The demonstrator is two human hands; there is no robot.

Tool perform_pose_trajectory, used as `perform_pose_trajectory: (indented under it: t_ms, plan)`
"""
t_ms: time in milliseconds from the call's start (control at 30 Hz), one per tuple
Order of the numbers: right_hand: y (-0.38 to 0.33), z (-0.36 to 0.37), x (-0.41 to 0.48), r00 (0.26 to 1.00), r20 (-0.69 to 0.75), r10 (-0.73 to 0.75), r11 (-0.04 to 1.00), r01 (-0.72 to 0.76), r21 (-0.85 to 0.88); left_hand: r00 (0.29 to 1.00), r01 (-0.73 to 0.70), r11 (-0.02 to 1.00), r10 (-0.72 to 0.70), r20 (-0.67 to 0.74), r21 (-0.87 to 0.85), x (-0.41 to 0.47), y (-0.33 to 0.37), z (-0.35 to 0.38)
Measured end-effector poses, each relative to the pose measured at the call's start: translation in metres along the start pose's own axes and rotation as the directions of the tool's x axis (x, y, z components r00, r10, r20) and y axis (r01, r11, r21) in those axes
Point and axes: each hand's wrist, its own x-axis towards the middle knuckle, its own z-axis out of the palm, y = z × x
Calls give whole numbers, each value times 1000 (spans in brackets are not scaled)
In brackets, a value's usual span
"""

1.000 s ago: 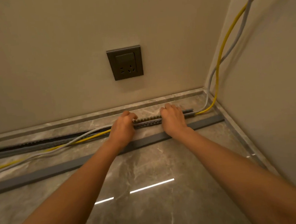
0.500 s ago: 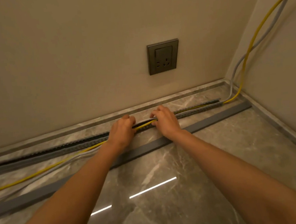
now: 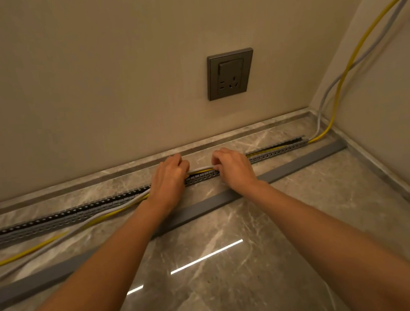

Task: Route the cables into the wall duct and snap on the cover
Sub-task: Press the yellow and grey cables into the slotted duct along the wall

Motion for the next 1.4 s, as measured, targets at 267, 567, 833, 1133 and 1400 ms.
perform_pose_trajectory:
  t_ms: [267,567,833,1133,1400]
  plan:
    - [4,-4,-7,998,56,-26,999,24,35,999,-32,998,31,21,46,-10,15,-6]
    - [1,0,-3,997,68,26,1000,-27,13,984,23,986,-53,173,167,-1,32,-15]
    - [3,3,-8,996,85,6,994,3,-112,962,75,981,-118,245,177,3,37,-18]
    - [19,-5,-15,995,93,-41,998,45,-47,938,86,973,-151,313,214,1,44,-19]
    - [74,-25,-21,996,-24,80,979,-83,-186,960,12,963,-87,268,269,11,67,-23]
